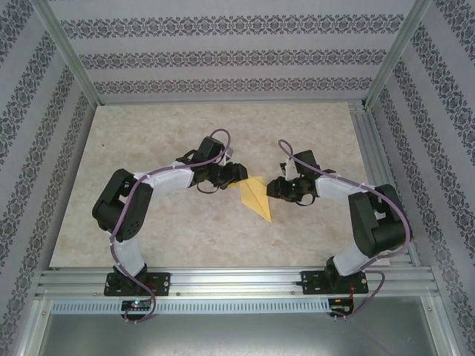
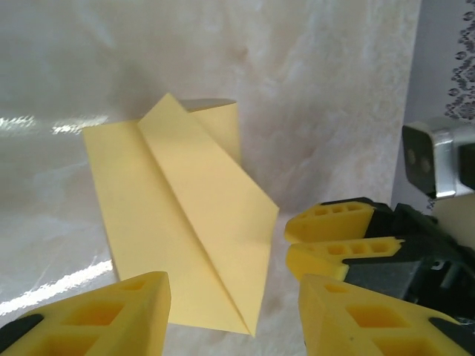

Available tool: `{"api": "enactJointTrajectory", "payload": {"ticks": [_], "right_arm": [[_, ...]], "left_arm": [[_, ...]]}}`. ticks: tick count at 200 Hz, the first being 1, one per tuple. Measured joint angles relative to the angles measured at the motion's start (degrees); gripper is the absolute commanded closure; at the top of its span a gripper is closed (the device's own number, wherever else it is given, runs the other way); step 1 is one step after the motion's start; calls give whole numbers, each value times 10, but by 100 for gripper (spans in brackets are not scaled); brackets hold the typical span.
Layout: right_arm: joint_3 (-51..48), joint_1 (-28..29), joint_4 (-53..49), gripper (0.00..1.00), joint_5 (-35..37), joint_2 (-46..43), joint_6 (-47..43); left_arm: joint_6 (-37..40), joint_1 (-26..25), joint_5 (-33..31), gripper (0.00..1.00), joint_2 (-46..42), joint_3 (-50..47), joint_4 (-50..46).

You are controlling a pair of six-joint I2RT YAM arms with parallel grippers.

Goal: Fold a paper plane with a square sheet of paper (fold left side to right side)
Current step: Turn over the paper at the center of the table.

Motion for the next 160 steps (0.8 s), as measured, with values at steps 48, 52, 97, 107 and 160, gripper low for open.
{"api": "enactJointTrajectory", "payload": {"ticks": [48, 52, 97, 107, 160], "right_arm": [[33, 0, 32, 68, -27, 50, -11], [33, 0, 35, 69, -29, 54, -10], [34, 0, 53, 100, -49, 72, -10], [34, 0, 56, 100, -54, 72, -5], [31, -2, 57, 100, -75, 14, 8]], "left_arm": [[-5, 0, 0, 49, 0, -1, 10], [-5, 0, 0, 49, 0, -1, 10], [-5, 0, -3, 49, 0, -1, 10], [-5, 0, -4, 49, 0, -1, 10], [-19, 8, -11, 37, -59, -43, 34]]}}
